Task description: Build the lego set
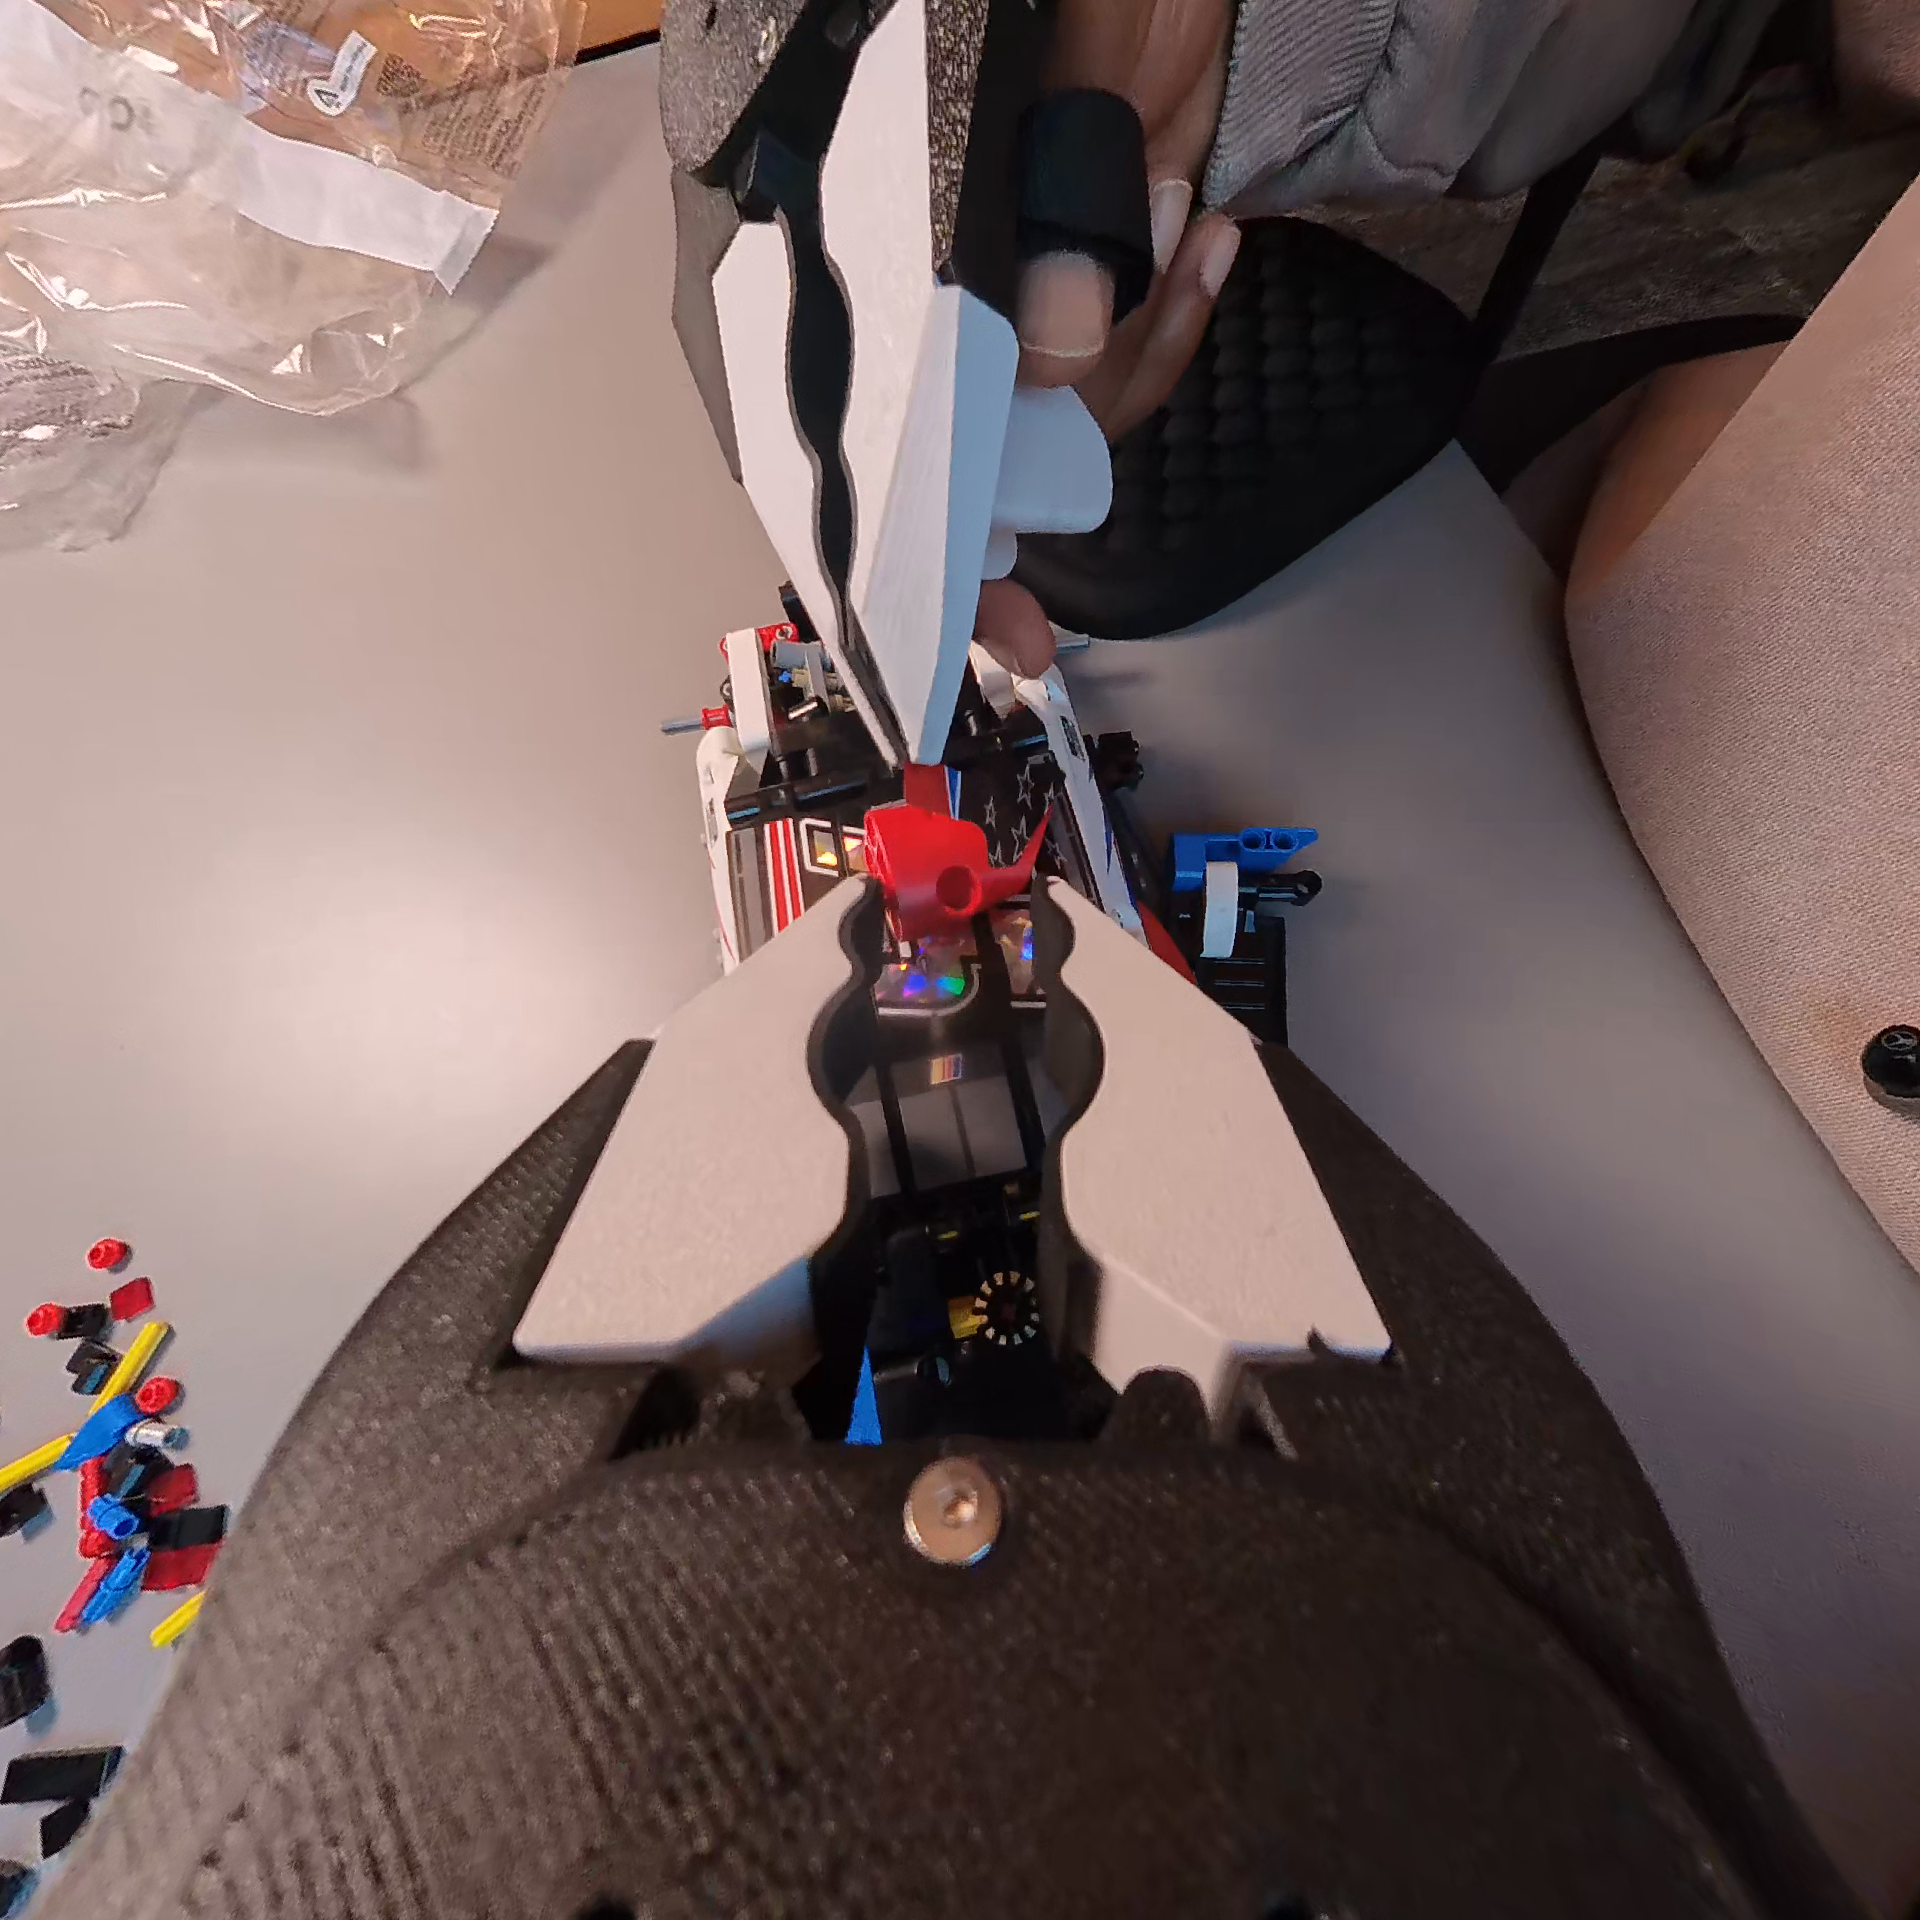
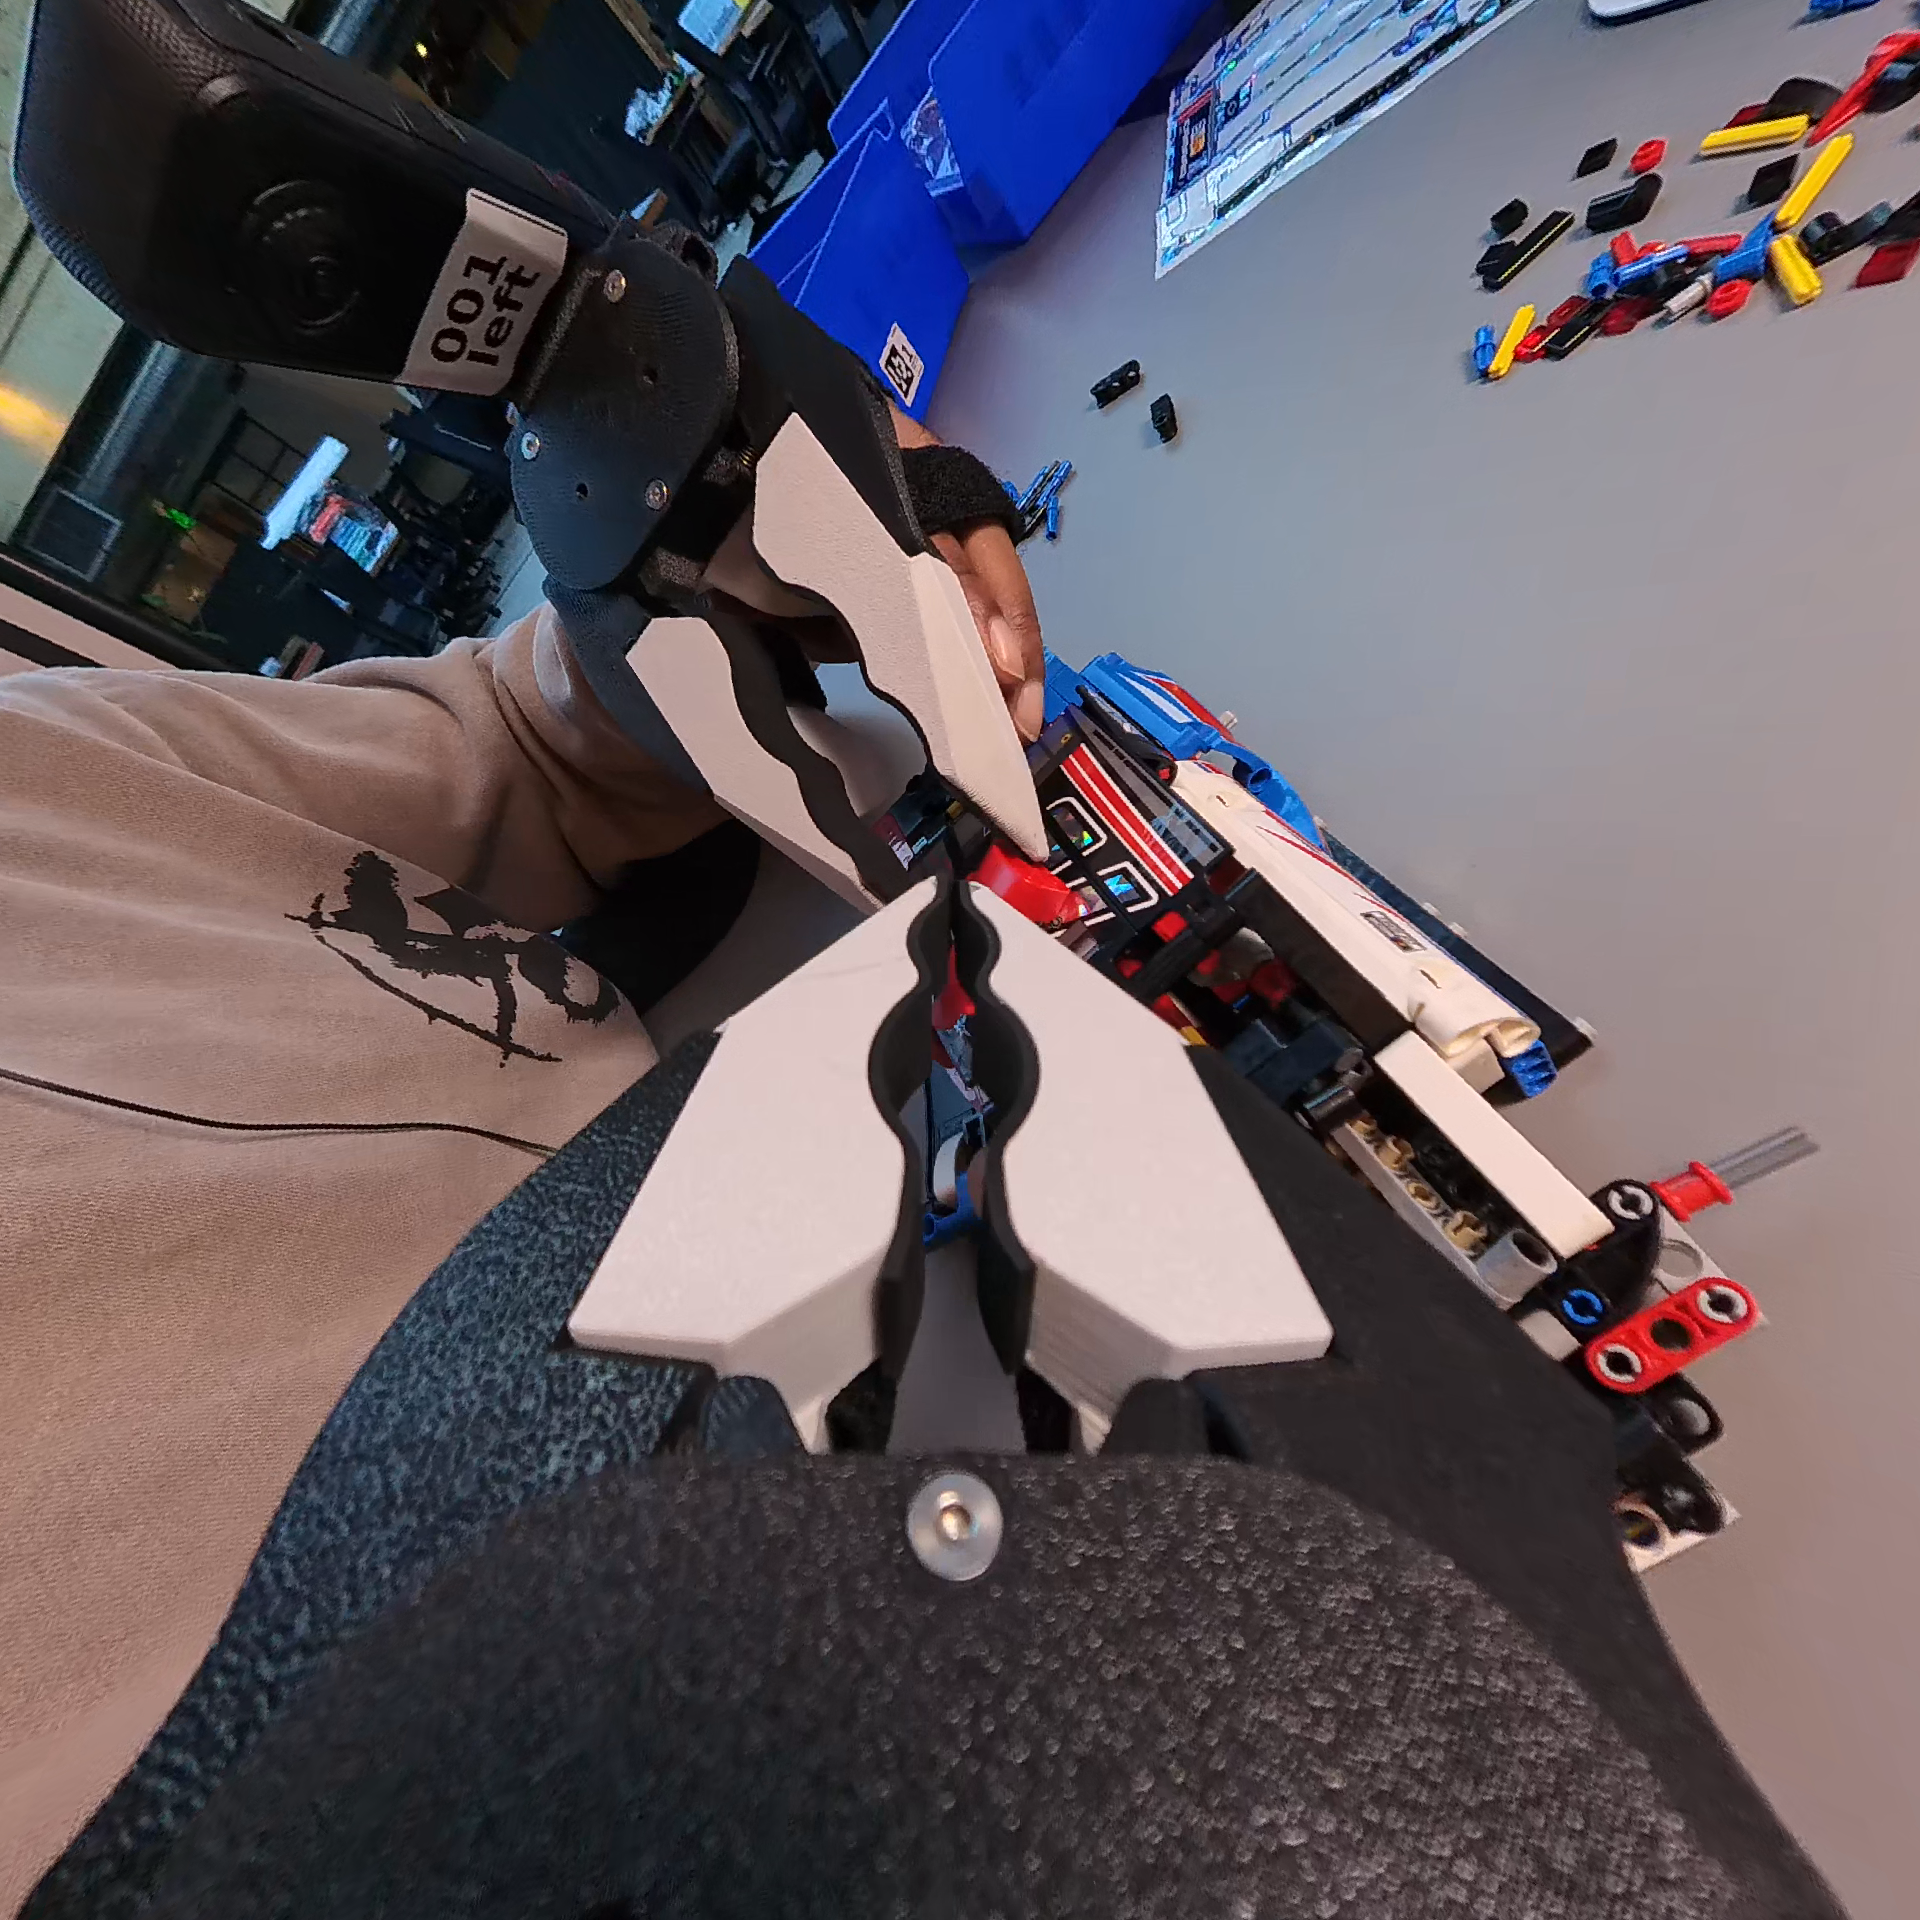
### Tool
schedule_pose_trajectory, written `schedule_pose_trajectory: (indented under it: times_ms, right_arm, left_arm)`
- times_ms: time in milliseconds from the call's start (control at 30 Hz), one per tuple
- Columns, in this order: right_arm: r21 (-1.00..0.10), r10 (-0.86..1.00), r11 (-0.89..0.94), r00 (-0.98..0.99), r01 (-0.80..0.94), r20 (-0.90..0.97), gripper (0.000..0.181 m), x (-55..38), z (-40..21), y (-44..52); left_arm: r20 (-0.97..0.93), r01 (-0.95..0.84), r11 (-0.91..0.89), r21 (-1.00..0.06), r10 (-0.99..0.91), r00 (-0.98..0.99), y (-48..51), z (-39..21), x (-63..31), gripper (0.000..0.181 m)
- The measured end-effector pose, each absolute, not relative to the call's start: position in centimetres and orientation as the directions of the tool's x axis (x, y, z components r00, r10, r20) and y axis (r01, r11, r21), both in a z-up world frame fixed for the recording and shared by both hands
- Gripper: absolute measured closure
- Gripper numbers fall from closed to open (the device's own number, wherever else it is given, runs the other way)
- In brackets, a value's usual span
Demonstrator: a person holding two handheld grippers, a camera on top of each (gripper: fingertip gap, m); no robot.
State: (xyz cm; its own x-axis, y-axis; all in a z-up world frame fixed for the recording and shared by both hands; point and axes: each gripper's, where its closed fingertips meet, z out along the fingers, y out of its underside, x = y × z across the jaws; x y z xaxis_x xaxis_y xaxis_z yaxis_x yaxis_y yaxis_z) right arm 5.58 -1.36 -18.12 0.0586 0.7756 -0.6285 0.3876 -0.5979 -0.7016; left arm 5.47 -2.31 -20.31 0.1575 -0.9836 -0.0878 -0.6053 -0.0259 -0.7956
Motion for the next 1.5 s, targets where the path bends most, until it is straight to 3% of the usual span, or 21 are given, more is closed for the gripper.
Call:
schedule_pose_trajectory:
  times_ms: [800, 867, 1100, 1500]
  right_arm:
    - [-0.742, 0.818, -0.512, -0.020, 0.433, -0.575, 0.181, 5.6, -18.0, -1.7]
    - [-0.744, 0.820, -0.507, -0.022, 0.435, -0.572, 0.181, 5.5, -18.0, -1.7]
    - [-0.749, 0.817, -0.507, -0.039, 0.426, -0.575, 0.181, 5.5, -17.8, -1.8]
    - [-0.787, 0.804, -0.541, -0.092, 0.298, -0.588, 0.181, 6.8, -15.0, -1.2]
  left_arm:
    - [-0.105, -0.623, 0.013, -0.782, -0.988, 0.111, -2.4, -20.4, 5.5, 0.158]
    - [-0.111, -0.628, 0.017, -0.778, -0.988, 0.112, -2.3, -20.5, 5.4, 0.166]
    - [-0.111, -0.629, 0.015, -0.777, -0.987, 0.113, -2.3, -20.5, 5.4, 0.166]
    - [-0.090, -0.597, -0.059, -0.800, -0.972, 0.216, -1.7, -19.8, 5.9, 0.144]
